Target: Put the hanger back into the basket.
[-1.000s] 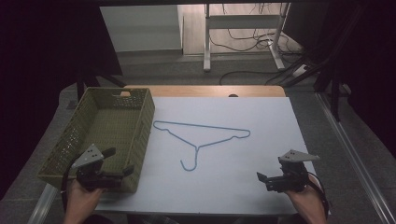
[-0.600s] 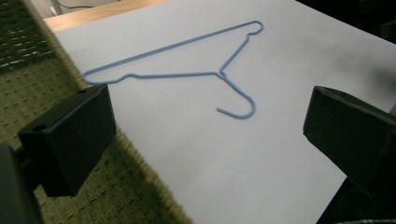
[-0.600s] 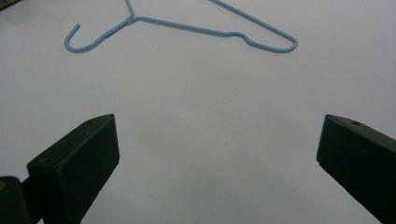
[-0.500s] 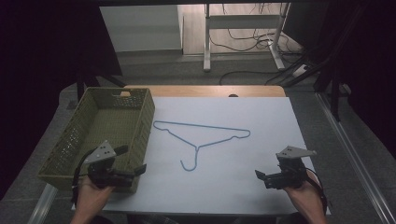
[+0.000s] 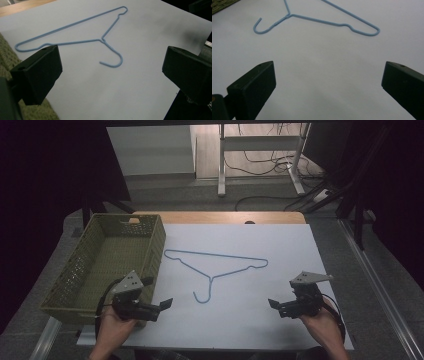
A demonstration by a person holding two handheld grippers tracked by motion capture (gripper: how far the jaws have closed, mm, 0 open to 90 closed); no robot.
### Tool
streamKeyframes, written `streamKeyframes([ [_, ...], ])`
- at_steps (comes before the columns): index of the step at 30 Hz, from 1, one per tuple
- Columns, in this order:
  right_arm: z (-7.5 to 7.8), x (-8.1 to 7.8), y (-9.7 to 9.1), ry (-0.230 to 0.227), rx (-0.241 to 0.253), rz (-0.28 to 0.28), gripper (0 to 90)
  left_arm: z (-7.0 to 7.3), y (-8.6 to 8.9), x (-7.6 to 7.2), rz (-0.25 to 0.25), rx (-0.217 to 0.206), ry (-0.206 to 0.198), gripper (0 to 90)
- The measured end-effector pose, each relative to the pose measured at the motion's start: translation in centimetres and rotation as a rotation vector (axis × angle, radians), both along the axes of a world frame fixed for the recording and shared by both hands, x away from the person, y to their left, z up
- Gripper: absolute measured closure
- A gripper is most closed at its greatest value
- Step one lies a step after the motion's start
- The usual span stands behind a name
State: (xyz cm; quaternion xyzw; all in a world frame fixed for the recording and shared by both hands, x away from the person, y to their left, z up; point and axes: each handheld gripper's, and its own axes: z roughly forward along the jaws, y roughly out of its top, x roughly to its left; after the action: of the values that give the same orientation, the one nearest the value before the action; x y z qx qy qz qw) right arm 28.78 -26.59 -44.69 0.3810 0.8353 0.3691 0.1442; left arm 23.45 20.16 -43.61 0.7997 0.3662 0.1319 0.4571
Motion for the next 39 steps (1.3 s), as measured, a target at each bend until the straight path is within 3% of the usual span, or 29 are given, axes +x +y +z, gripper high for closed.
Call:
streamKeyframes([
  [14,0.5,1.2,1.3,-0.008,-0.017,0.009,0.0,-0.2,-3.9,2.0,-0.072,0.017,0.022,2.9],
  [21,0.7,2.4,2.3,-0.011,-0.031,0.021,0.0,-1.2,-6.2,3.5,-0.1,0.037,0.042,2.7],
  [28,0.9,3.4,3.4,-0.016,-0.046,0.045,0.0,-2.2,-7.0,4.8,-0.096,0.054,0.061,2.6],
  [39,0.8,5.9,6.0,0.015,-0.036,0.087,0.0,-3.4,-7.8,7.6,-0.067,0.088,0.073,2.8],
])
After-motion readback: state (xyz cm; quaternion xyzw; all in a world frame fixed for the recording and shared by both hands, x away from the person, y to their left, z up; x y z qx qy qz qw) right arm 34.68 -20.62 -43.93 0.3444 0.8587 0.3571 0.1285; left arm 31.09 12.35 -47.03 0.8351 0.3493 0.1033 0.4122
